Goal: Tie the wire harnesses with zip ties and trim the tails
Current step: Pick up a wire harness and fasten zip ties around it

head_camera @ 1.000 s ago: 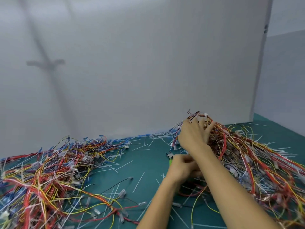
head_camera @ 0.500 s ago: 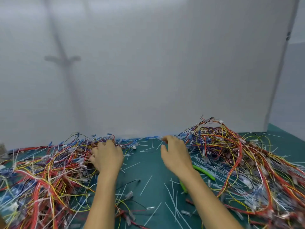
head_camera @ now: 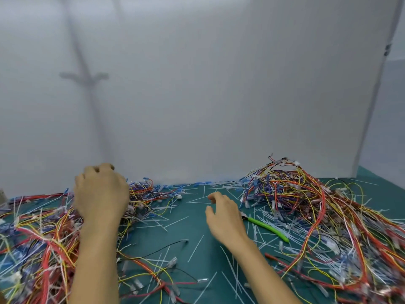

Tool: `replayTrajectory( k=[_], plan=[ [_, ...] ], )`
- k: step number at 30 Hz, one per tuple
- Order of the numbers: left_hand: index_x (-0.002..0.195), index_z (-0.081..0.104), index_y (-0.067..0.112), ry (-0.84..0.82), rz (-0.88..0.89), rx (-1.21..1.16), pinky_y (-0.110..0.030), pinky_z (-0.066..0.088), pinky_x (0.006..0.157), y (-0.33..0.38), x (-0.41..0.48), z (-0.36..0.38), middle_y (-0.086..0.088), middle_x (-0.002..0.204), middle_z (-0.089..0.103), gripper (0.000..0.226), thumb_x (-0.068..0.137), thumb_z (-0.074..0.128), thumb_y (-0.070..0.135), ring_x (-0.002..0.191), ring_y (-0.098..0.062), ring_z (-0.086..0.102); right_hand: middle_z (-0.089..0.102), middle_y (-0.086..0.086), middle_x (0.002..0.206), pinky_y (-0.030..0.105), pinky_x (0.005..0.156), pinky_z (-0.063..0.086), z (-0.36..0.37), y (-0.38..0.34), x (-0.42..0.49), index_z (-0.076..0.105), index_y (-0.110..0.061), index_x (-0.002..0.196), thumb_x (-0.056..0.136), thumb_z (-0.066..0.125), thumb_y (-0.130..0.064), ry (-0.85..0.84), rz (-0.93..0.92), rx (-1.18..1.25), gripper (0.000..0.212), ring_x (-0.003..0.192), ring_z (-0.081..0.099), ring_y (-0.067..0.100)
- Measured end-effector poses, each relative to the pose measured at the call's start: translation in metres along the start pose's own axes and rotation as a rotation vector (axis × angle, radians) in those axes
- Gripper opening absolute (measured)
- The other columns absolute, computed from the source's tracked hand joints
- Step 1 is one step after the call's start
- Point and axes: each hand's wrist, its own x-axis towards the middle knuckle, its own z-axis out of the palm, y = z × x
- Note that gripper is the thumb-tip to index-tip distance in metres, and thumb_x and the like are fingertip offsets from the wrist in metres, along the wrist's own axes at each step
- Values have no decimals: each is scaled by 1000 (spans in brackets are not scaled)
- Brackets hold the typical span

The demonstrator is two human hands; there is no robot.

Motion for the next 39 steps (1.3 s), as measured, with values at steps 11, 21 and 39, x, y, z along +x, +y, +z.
replayTrajectory(
  k=[11,21,39],
  plan=[
    [140,42,4,-451,-347,137,-78,4,107,-25,0,23,-23,152,27,47,99,42,27,141,-44,17,63,-1,127,35,101,46,-13,-8,5,59,-19,127,98,50,-21,31,-22,127,30,117,57,16],
    [131,53,6,-244,-60,-11,-53,31,105,-1,2,18,-23,150,27,49,84,52,-11,134,-46,29,70,-3,115,27,95,45,-28,-18,6,67,-17,116,97,50,-17,80,-44,202,25,108,61,14],
    [115,58,18,-266,-108,-931,-36,61,69,27,1,-20,-3,78,75,65,61,89,1,66,-20,73,75,-8,96,30,89,54,-55,-70,-8,72,-24,104,97,56,-29,-39,-173,580,18,90,68,5]
  ],
)
